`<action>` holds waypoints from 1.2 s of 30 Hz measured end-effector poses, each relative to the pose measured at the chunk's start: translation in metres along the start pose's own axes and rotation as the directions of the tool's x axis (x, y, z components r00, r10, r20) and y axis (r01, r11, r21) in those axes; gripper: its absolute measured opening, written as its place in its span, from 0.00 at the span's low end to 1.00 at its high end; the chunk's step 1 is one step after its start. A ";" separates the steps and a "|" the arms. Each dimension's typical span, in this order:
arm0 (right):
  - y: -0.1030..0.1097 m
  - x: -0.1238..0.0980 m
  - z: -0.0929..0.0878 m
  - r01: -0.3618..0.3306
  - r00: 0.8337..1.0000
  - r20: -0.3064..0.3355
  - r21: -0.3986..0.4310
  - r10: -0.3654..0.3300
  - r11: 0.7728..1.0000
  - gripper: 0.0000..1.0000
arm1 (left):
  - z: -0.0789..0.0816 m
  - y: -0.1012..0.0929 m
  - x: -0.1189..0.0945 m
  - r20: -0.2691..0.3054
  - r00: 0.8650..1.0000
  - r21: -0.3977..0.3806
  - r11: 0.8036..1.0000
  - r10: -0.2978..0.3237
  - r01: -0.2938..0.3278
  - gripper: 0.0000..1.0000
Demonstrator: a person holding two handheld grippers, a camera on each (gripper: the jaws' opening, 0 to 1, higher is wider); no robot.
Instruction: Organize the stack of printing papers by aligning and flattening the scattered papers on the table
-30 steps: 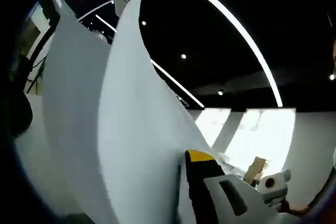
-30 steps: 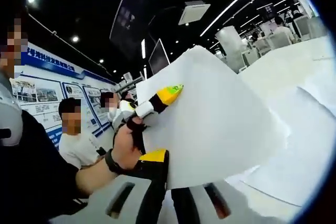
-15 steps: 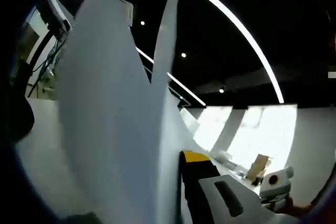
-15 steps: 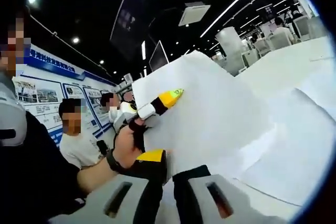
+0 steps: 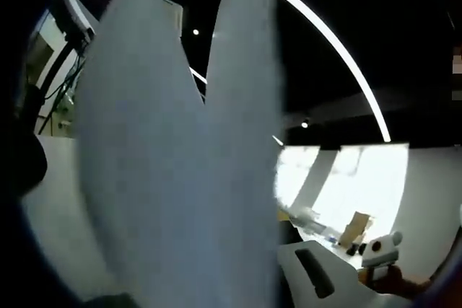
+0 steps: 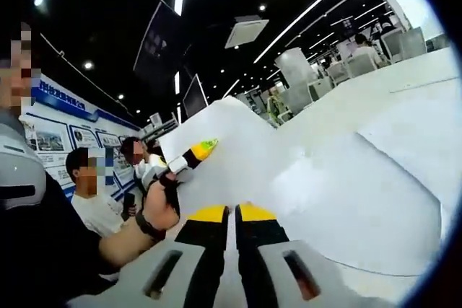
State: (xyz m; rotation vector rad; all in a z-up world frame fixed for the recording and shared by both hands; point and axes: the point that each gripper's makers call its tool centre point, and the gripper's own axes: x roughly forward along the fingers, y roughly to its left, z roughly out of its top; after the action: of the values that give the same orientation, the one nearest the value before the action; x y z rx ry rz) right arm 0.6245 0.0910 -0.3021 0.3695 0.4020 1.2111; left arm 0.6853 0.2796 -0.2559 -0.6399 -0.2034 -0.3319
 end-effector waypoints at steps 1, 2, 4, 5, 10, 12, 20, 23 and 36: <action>-0.003 -0.003 0.001 0.011 1.000 0.005 0.001 -0.011 1.000 0.00 | 0.000 0.000 0.000 0.001 1.000 0.000 1.000 0.001 -0.001 0.06; -0.006 -0.007 0.003 0.024 1.000 0.011 0.003 -0.024 1.000 0.00 | 0.000 0.000 0.000 0.000 1.000 0.000 1.000 0.001 -0.001 0.06; -0.011 -0.014 0.007 0.047 0.999 0.028 -0.002 -0.047 0.999 0.00 | 0.000 0.000 0.000 0.000 1.000 -0.002 1.000 0.001 -0.001 0.06; -0.015 -0.017 0.010 0.064 0.997 0.036 -0.014 -0.063 0.998 0.00 | 0.000 0.001 0.000 0.000 1.000 -0.002 1.000 0.002 -0.002 0.06; -0.043 -0.043 0.034 0.205 0.976 0.094 -0.118 -0.195 0.972 0.01 | 0.000 0.001 0.000 0.000 1.000 -0.004 1.000 0.004 -0.004 0.06; -0.052 -0.054 0.042 0.225 0.970 0.112 -0.102 -0.213 0.969 0.01 | 0.000 0.000 0.000 0.000 1.000 -0.004 1.000 0.003 -0.003 0.06; -0.081 -0.085 0.060 0.309 0.942 0.160 -0.078 -0.294 0.948 0.05 | 0.001 0.001 0.000 0.000 1.000 -0.007 1.000 0.002 -0.002 0.06; -0.088 -0.094 0.063 0.334 0.934 0.166 -0.082 -0.317 0.939 0.05 | 0.001 0.001 0.000 0.000 1.000 -0.009 1.000 0.002 -0.002 0.06; -0.113 -0.118 0.076 0.456 0.882 0.192 -0.119 -0.430 0.882 0.17 | 0.001 0.000 0.000 -0.002 1.000 -0.013 1.000 -0.003 0.003 0.07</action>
State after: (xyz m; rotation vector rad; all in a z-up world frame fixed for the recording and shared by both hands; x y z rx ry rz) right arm 0.7186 -0.0608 -0.2781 0.2156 0.2286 0.7484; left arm 0.6854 0.2802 -0.2550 -0.6524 -0.2004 -0.3374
